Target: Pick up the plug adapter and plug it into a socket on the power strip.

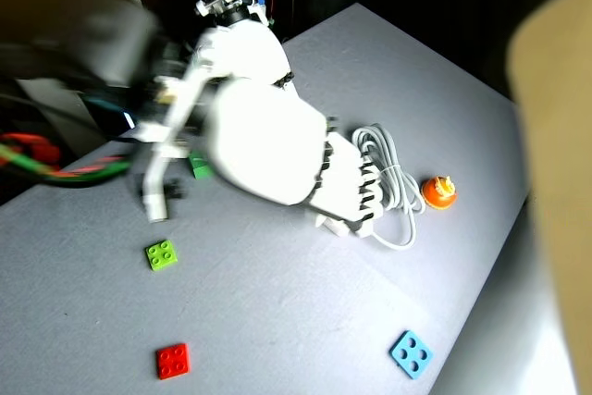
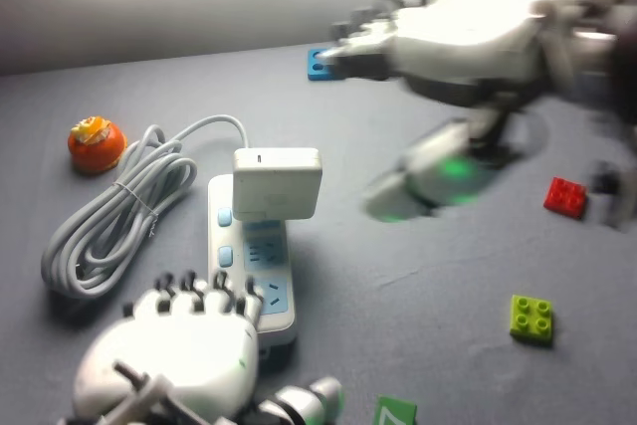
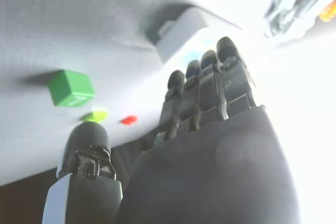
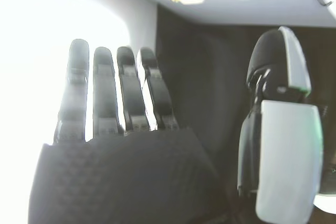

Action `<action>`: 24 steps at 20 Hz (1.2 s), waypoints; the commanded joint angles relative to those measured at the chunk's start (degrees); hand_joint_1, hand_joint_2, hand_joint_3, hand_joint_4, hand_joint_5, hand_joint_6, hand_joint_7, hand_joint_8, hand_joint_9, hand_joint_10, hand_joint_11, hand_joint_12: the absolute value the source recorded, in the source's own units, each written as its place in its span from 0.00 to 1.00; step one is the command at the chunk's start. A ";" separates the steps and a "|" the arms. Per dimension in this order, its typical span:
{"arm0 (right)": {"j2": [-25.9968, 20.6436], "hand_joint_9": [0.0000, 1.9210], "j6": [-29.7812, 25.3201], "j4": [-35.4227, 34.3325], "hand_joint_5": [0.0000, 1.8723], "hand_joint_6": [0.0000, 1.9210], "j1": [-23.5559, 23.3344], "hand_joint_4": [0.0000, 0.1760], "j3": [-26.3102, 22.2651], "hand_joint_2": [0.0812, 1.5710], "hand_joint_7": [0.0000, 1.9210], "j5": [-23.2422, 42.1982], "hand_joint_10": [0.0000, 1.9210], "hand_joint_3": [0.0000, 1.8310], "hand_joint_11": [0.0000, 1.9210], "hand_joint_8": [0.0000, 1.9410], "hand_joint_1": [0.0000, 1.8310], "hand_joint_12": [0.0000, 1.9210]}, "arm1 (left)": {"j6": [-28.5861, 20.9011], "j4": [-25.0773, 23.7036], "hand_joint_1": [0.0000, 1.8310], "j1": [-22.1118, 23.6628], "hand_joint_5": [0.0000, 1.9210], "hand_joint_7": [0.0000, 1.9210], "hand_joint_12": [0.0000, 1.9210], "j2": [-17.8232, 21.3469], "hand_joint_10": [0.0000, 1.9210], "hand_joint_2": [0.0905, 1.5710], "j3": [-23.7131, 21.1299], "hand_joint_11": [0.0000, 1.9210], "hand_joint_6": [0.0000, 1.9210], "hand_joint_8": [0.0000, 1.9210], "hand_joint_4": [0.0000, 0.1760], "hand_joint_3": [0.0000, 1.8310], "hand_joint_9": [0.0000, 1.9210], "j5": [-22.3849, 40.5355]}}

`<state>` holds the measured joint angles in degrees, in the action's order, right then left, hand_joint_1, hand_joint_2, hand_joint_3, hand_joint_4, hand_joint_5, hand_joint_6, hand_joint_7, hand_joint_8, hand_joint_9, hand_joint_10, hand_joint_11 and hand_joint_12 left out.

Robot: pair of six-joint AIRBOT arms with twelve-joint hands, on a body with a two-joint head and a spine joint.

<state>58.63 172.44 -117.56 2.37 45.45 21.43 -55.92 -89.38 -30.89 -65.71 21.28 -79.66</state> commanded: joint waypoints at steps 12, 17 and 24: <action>-14.36 0.39 -4.45 9.18 0.46 0.12 7.17 0.00 -7.13 0.74 0.47 -11.51 0.57 0.01 0.30 0.30 0.24 0.85 | 7.92 -0.87 0.07 13.01 0.38 0.41 0.59 3.86 0.09 0.86 0.70 0.16 0.02 0.04 0.00 0.00 0.39 -3.07; -9.45 0.43 -37.18 44.24 0.38 0.86 11.26 0.00 -5.41 0.82 0.44 1.37 0.91 0.00 0.42 0.86 0.11 0.99 | 11.08 0.95 0.12 18.43 0.41 0.41 0.89 4.00 0.76 0.87 1.47 0.32 0.48 0.56 0.00 0.00 0.37 -3.08; -8.38 0.53 -53.07 63.37 0.46 1.00 14.83 0.00 -5.42 0.80 0.48 4.34 1.00 0.00 0.62 1.00 0.18 1.00 | 14.09 1.98 0.20 21.93 0.48 0.49 1.00 3.90 1.00 0.85 2.12 0.60 1.00 1.00 0.00 0.00 0.55 -2.59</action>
<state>50.50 119.70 -56.01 17.45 40.10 21.61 -42.09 -81.34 -9.61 -62.11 23.40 -80.53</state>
